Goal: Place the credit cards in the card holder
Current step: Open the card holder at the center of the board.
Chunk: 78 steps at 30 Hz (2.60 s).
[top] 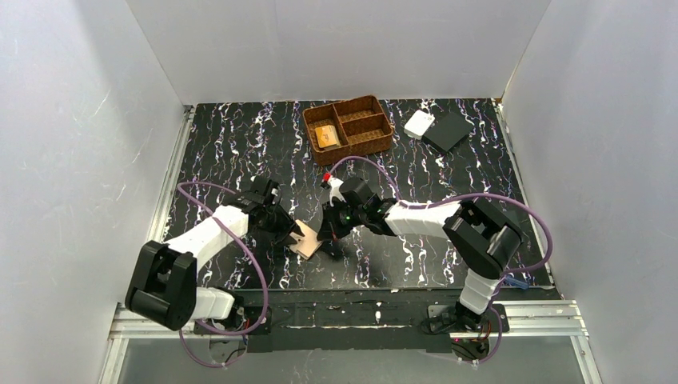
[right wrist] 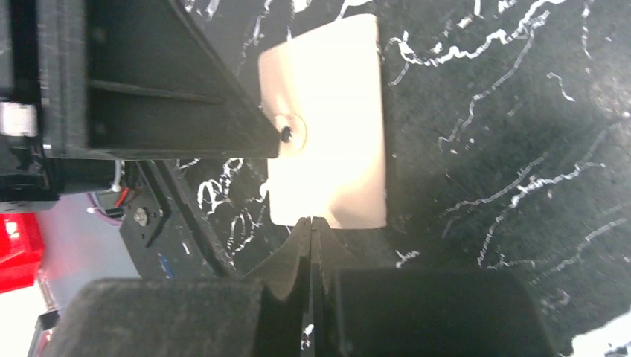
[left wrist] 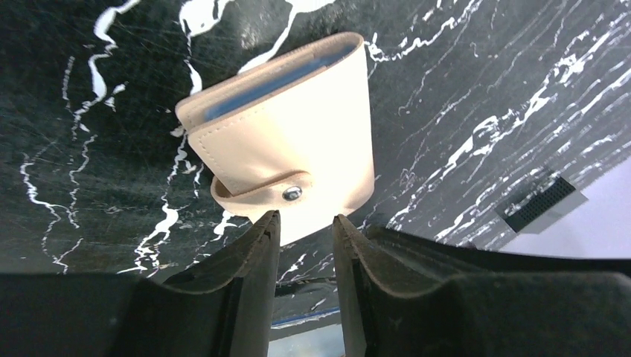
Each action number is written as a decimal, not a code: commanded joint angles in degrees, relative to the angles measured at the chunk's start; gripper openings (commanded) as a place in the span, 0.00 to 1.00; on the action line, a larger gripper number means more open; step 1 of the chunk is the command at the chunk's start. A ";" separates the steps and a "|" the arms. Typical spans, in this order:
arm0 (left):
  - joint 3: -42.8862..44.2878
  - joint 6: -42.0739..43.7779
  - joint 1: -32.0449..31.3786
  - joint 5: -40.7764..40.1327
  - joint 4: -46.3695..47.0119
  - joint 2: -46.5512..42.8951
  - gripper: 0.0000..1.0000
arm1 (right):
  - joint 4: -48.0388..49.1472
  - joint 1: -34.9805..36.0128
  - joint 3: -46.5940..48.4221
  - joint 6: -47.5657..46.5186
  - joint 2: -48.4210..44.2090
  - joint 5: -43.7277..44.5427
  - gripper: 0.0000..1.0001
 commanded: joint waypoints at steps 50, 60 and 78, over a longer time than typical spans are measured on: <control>9.01 9.38 -7.73 -21.26 -6.98 7.80 0.00 | 6.99 0.11 -0.54 0.66 10.79 -0.64 0.01; -12.32 12.14 -6.30 -14.95 10.65 -19.00 0.00 | 2.12 1.34 1.29 -11.16 6.09 -1.15 0.16; -8.52 20.01 -5.66 -3.82 8.31 -32.68 0.00 | -0.20 4.51 1.54 -23.02 -5.96 18.12 0.92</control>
